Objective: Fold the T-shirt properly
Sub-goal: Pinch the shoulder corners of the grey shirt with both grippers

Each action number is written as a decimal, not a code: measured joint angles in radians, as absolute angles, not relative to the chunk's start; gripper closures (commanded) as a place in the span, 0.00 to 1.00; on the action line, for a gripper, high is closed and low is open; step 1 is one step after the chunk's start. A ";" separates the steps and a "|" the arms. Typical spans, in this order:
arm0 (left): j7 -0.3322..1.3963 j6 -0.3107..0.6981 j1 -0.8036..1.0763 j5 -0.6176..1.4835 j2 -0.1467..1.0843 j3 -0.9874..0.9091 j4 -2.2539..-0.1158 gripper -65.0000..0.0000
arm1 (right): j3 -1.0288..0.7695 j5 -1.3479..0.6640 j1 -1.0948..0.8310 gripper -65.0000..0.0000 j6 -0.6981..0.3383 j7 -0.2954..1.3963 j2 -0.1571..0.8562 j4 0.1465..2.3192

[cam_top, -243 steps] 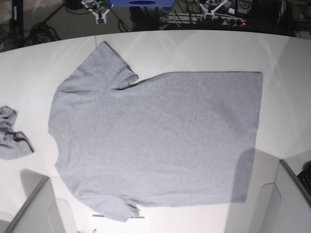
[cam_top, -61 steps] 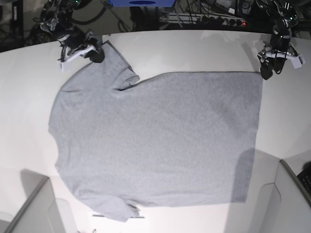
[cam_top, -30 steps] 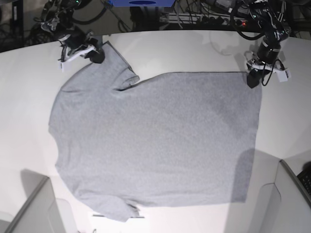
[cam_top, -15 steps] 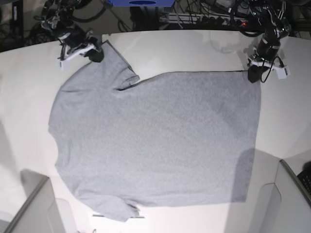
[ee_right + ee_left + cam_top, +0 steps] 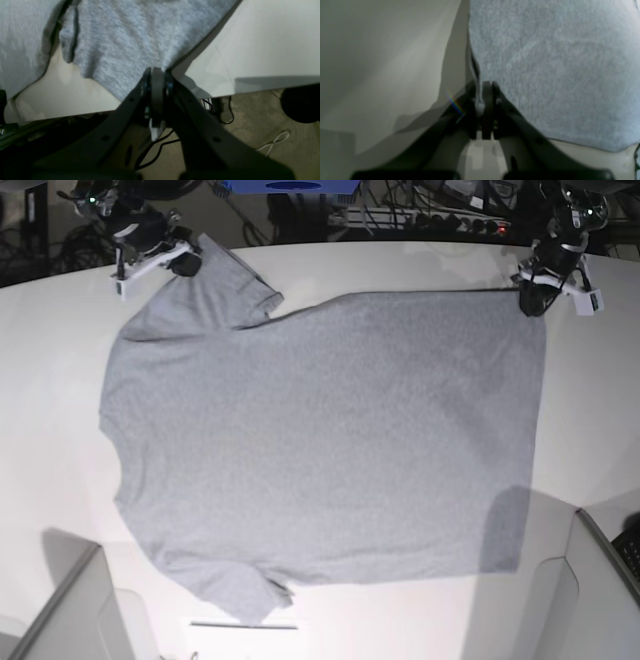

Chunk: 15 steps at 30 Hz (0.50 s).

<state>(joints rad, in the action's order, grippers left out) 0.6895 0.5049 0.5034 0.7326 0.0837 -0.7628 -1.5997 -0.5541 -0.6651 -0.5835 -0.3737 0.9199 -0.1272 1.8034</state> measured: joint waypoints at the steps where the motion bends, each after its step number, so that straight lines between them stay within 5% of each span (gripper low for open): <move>1: 0.690 0.505 0.515 0.733 0.083 -0.762 -1.610 1.00 | -0.554 -0.665 -0.588 1.00 -0.374 0.919 -0.127 1.805; 15: 0.686 0.508 0.569 0.730 0.083 -0.762 -1.623 1.00 | -0.554 -0.643 -0.624 1.00 -0.359 0.938 -0.127 1.859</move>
<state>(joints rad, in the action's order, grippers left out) 0.6857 0.5076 0.5694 0.7296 0.0830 -0.7624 -1.6234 -0.5541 -0.6430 -0.6235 -0.3588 0.9382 -0.1272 1.8591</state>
